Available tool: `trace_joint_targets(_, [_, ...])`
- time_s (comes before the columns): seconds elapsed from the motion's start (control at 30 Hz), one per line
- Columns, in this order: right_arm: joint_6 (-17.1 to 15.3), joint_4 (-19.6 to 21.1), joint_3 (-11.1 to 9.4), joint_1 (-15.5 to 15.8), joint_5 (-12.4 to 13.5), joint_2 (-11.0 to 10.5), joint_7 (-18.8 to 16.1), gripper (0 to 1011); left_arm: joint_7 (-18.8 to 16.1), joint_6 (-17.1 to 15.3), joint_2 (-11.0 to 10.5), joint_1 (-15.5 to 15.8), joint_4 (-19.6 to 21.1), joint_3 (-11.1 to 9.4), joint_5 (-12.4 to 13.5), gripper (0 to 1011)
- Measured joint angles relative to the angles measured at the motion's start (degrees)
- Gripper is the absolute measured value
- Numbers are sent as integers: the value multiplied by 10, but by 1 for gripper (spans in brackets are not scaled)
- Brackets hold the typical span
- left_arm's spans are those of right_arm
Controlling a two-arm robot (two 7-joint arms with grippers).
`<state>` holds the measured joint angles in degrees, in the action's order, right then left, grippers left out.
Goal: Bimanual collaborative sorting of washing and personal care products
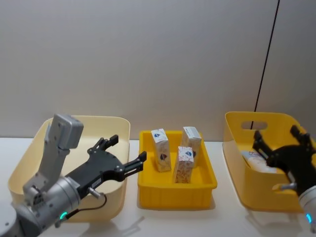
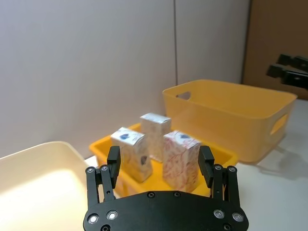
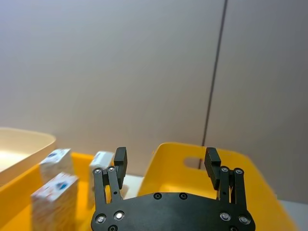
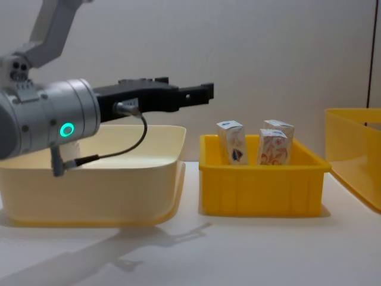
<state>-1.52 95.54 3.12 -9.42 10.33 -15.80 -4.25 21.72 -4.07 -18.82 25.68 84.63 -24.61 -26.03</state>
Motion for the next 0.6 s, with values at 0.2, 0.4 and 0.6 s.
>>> trace_joint_targets(0.2, [-1, 18, 32, 32, 20, -11, 1, 1001, -46, 7, -7, -26, 18, -3, 31, 1003])
trace_joint_targets(0.4, [-2, 33, 58, 60, 36, -21, 2, 1001, -92, 15, -14, -53, 38, -6, 63, 1003])
trace_joint_targets(0.6, [-4, 49, 85, 88, 53, -30, 3, 1001, -138, 21, -21, -79, 56, -10, 95, 1003])
